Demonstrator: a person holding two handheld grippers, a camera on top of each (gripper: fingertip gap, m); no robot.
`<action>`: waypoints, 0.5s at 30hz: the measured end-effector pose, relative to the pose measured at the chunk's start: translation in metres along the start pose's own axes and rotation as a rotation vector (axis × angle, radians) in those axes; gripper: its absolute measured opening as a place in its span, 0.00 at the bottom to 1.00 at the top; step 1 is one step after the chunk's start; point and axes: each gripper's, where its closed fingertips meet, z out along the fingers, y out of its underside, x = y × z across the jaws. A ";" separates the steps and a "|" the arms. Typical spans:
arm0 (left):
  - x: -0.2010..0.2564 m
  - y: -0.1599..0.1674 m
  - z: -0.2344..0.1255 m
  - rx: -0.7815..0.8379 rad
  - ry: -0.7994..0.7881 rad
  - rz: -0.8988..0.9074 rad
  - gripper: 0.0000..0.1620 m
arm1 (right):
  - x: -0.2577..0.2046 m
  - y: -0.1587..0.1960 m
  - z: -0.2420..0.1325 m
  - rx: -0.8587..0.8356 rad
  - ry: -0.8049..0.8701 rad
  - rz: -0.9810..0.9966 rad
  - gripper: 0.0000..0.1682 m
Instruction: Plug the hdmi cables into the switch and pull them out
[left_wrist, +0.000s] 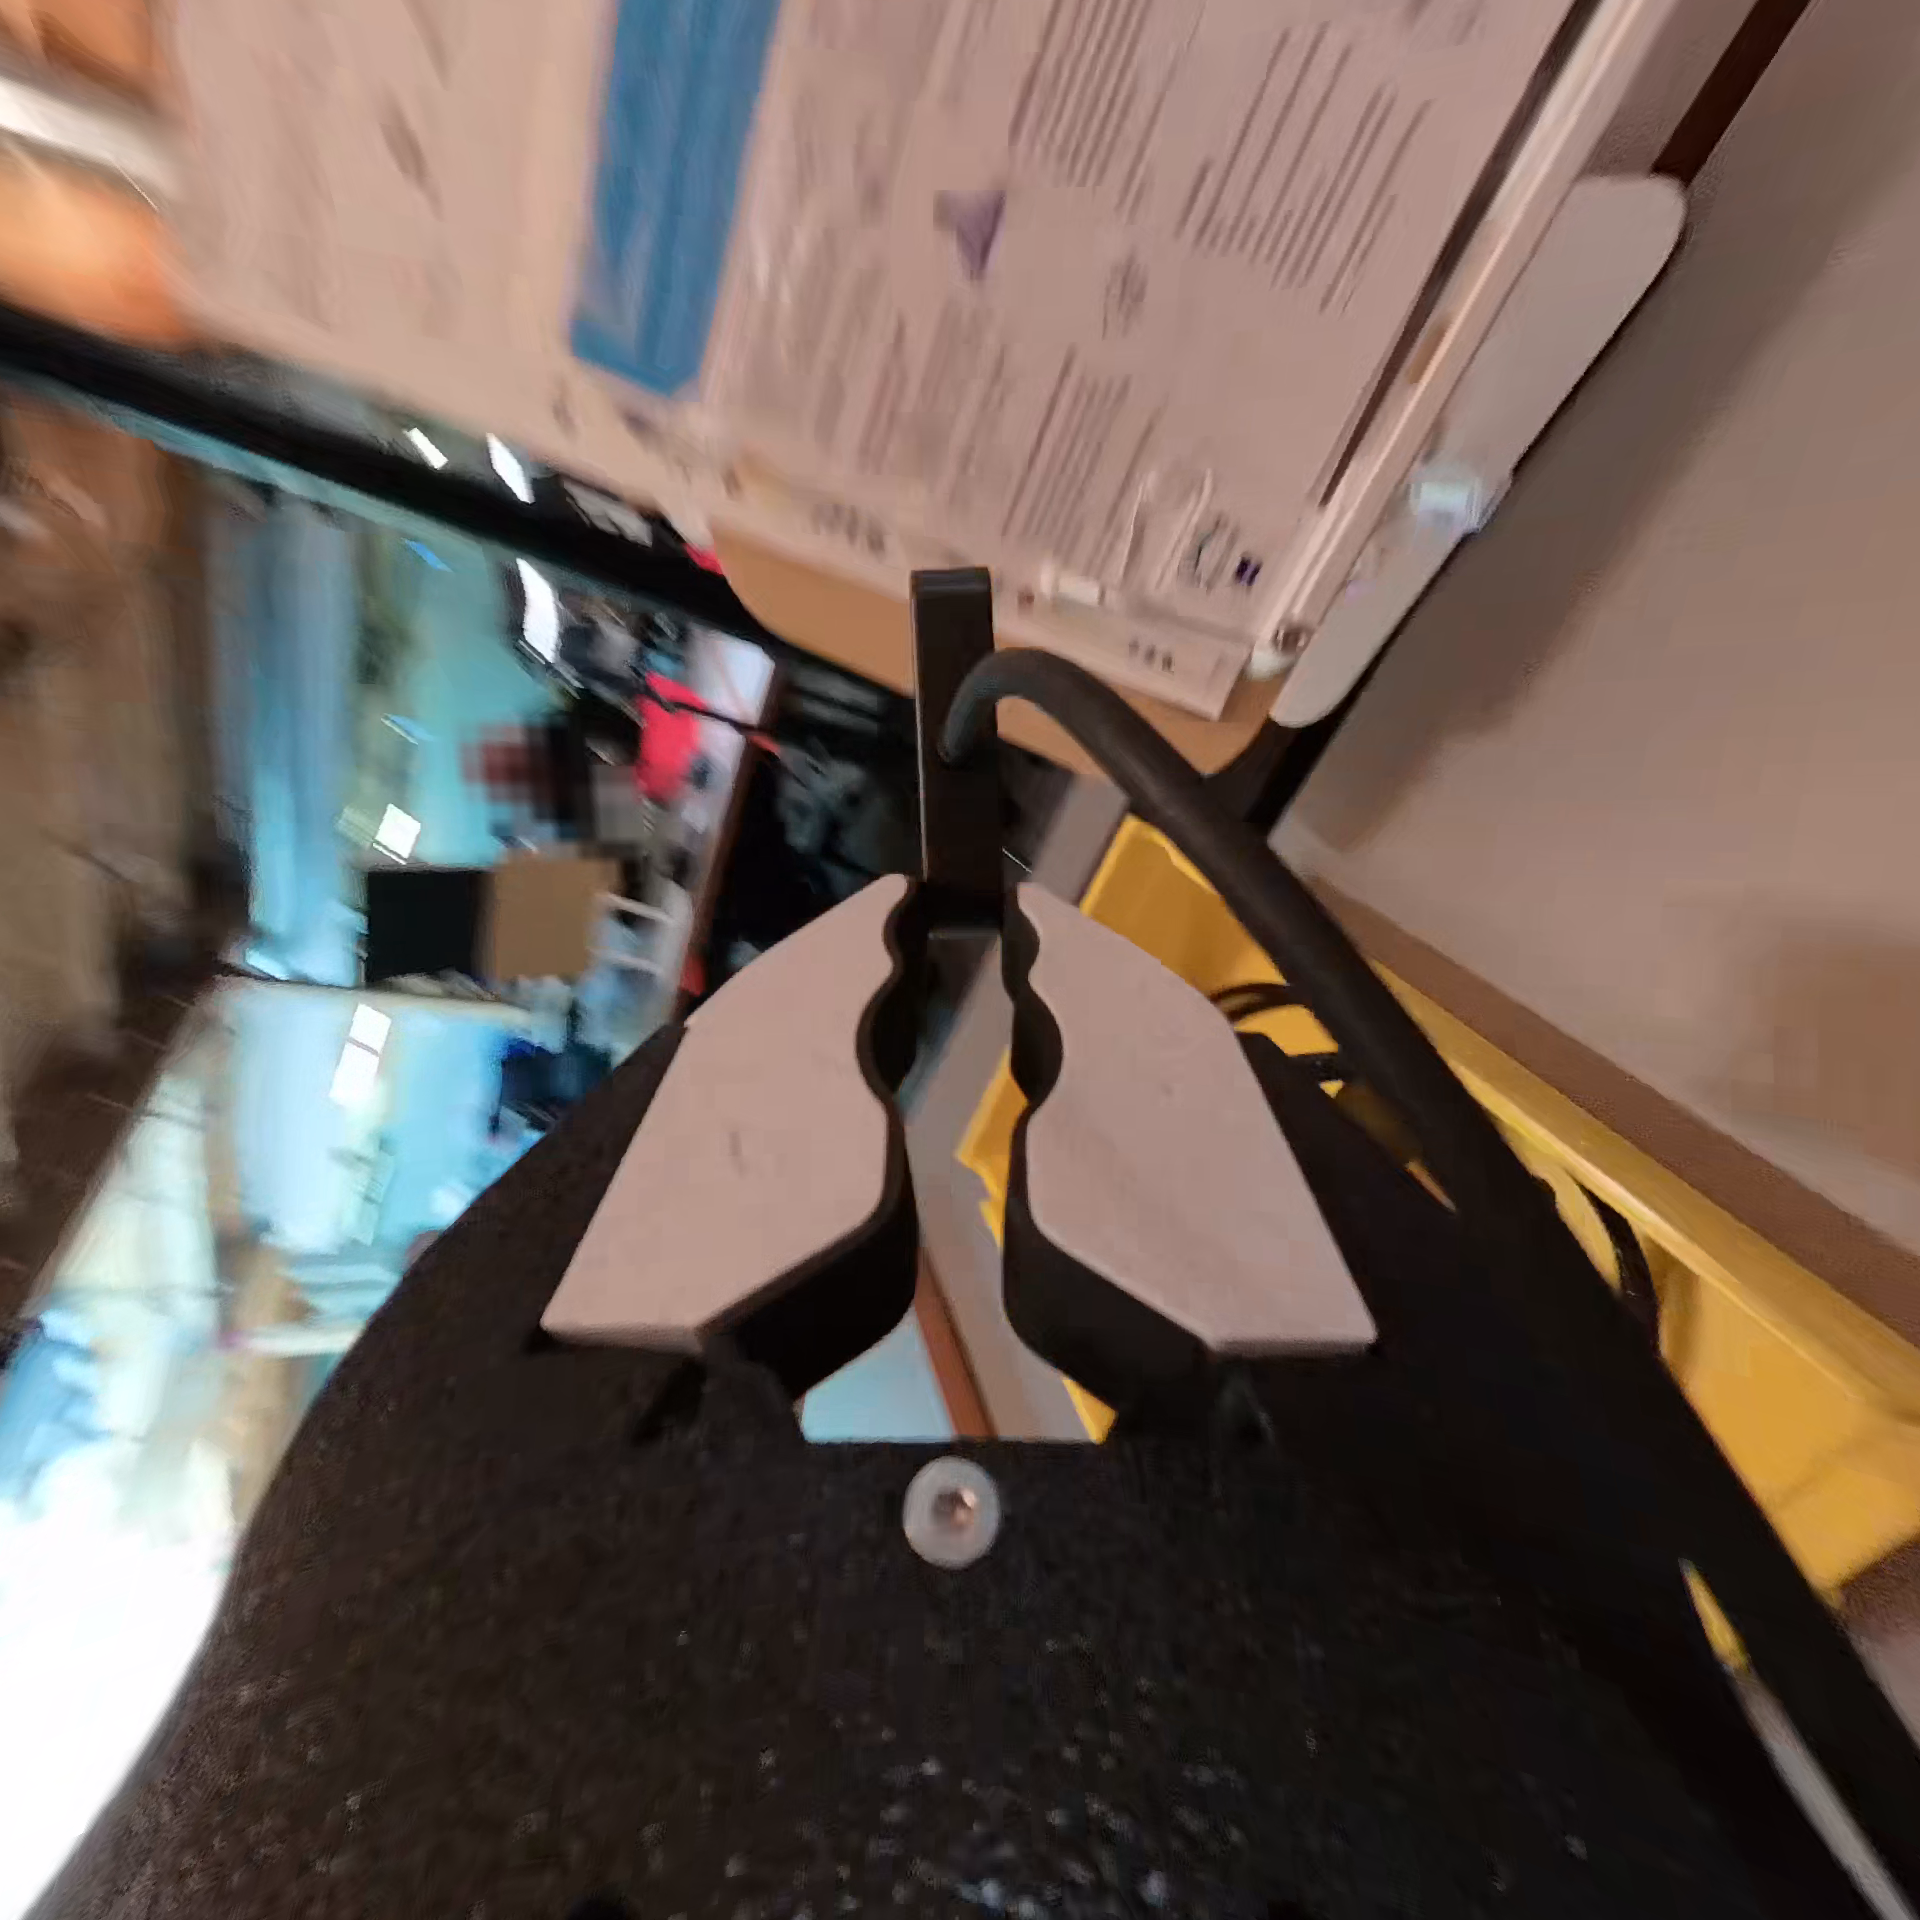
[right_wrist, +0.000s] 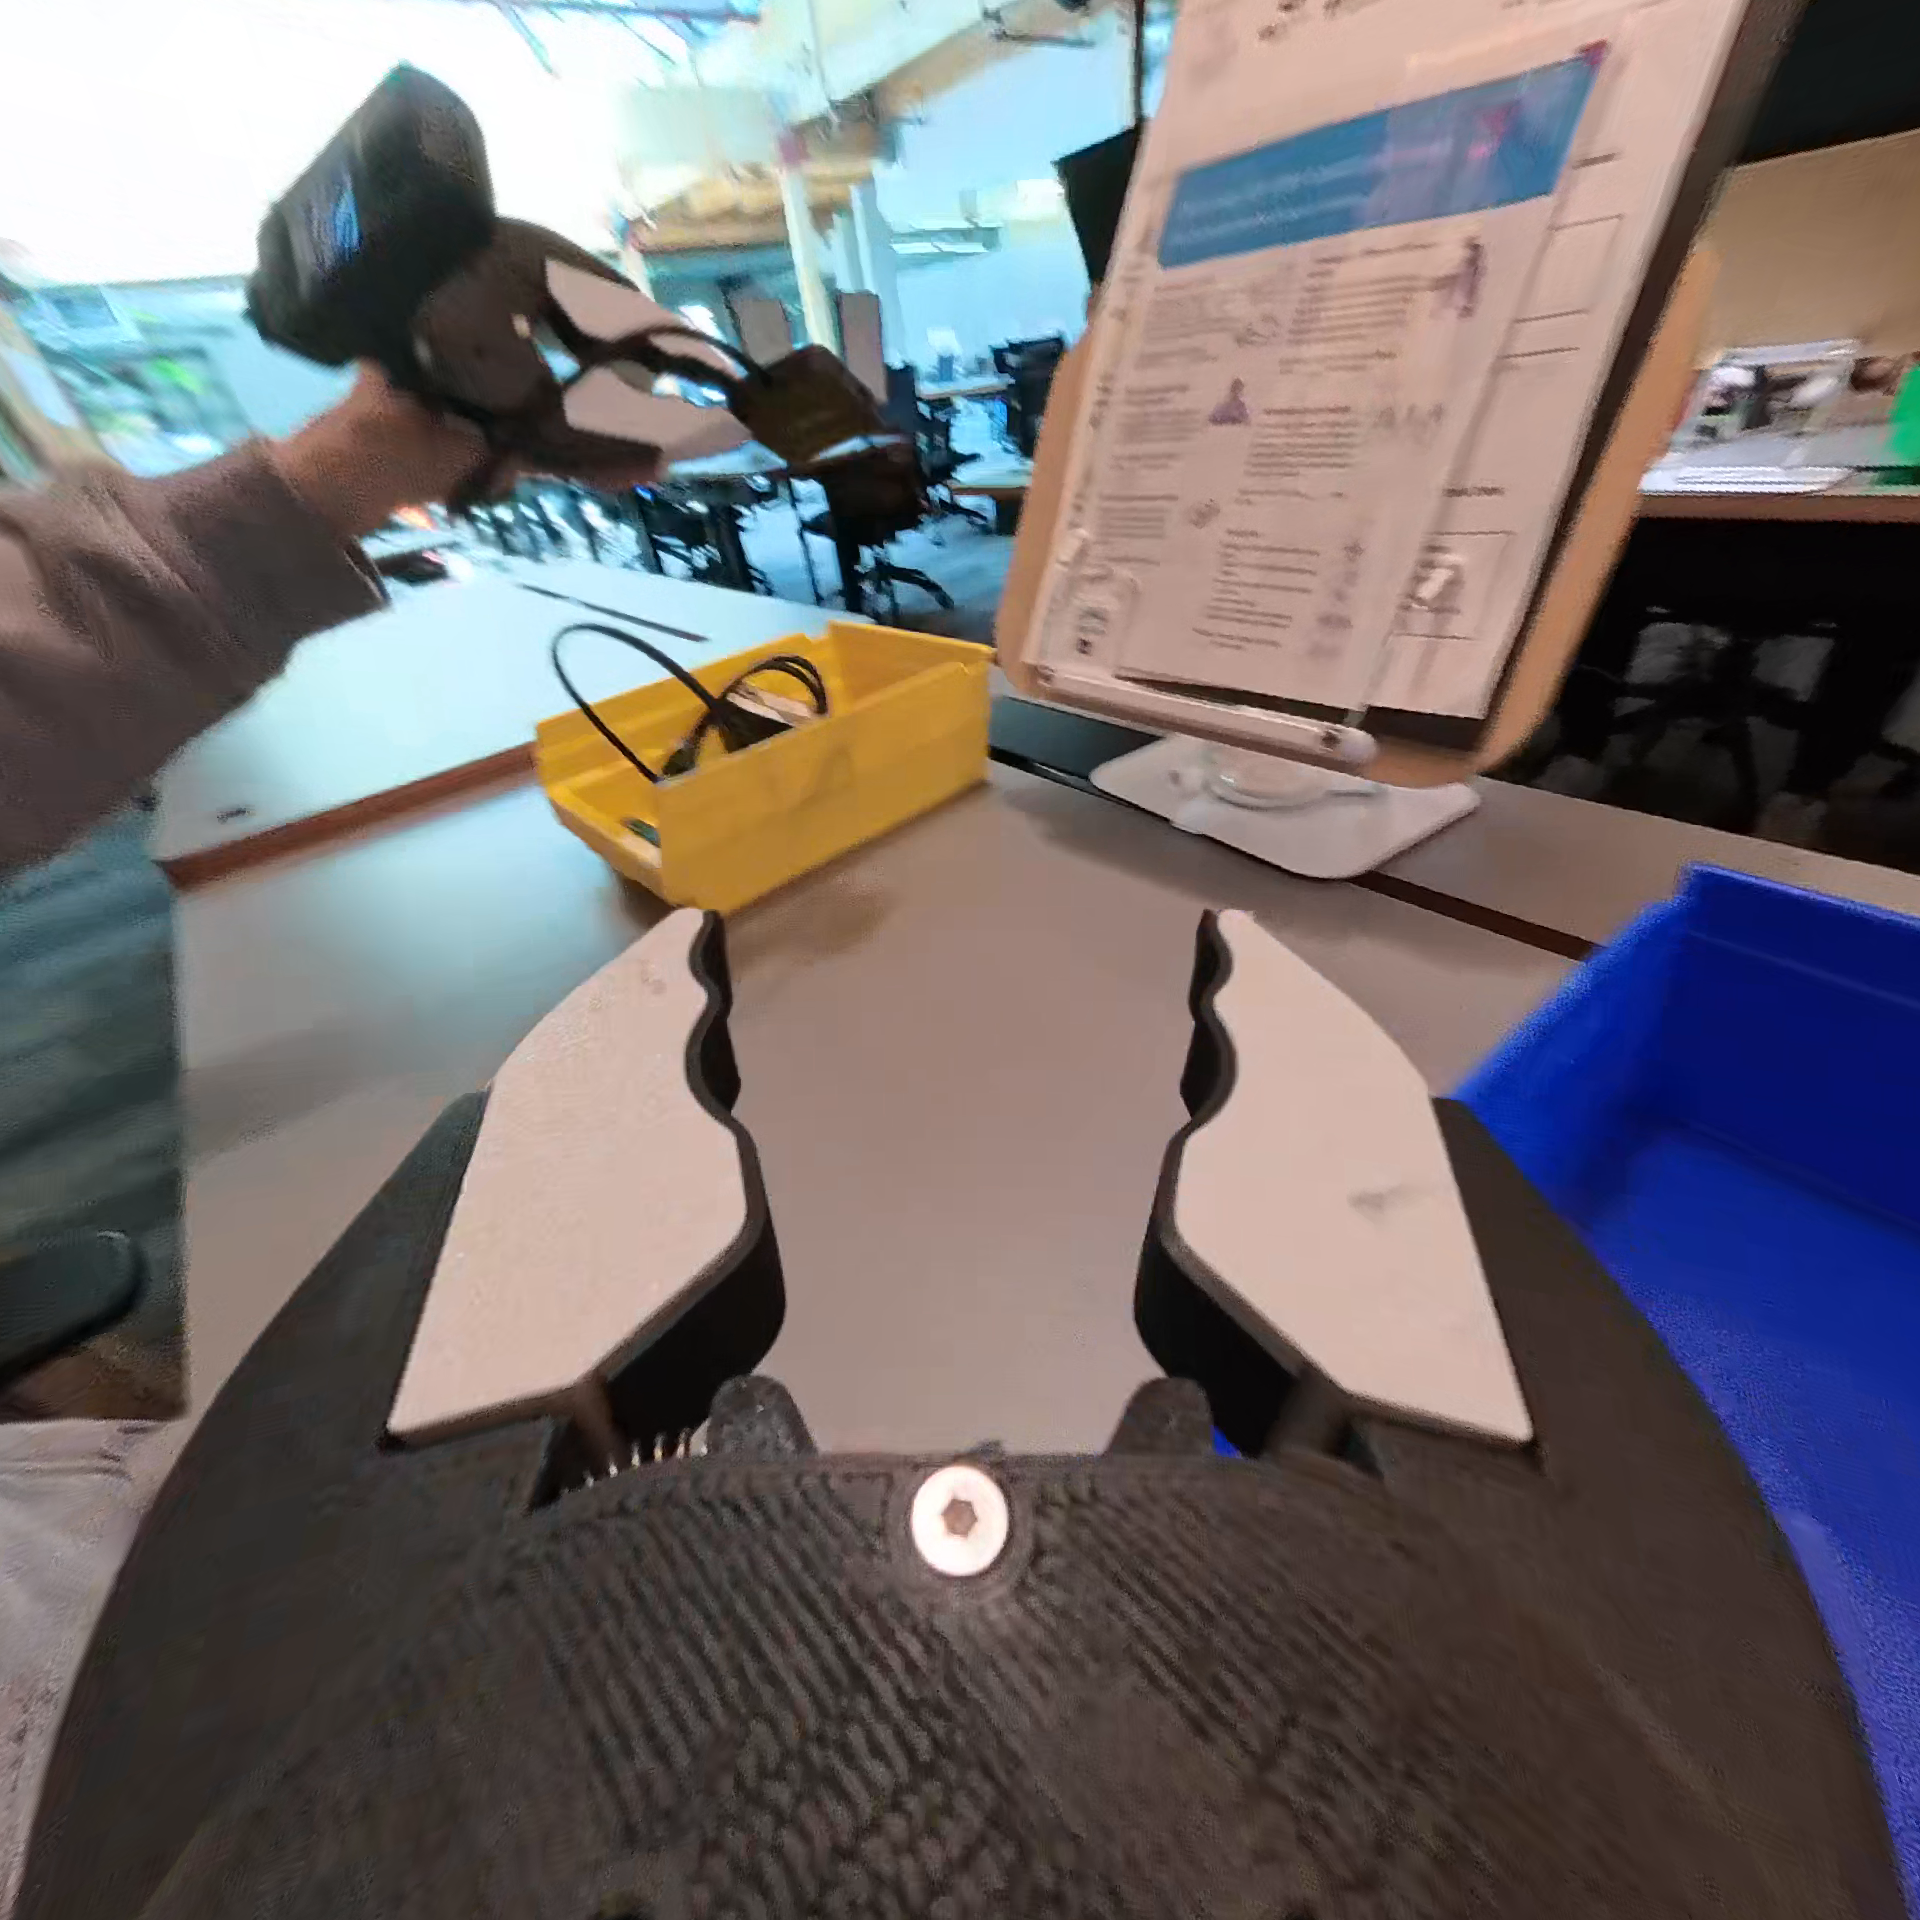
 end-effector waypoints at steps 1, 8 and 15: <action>0.009 -0.014 -0.017 0.051 -0.050 0.072 0.08 | -0.009 0.000 0.007 0.015 -0.034 0.013 0.53; 0.138 -0.083 -0.105 0.487 -0.238 0.413 0.08 | -0.061 0.026 0.048 -0.014 -0.240 0.045 0.62; 0.219 -0.107 -0.140 0.713 -0.153 0.275 0.08 | -0.089 0.047 0.072 -0.032 -0.258 -0.099 0.62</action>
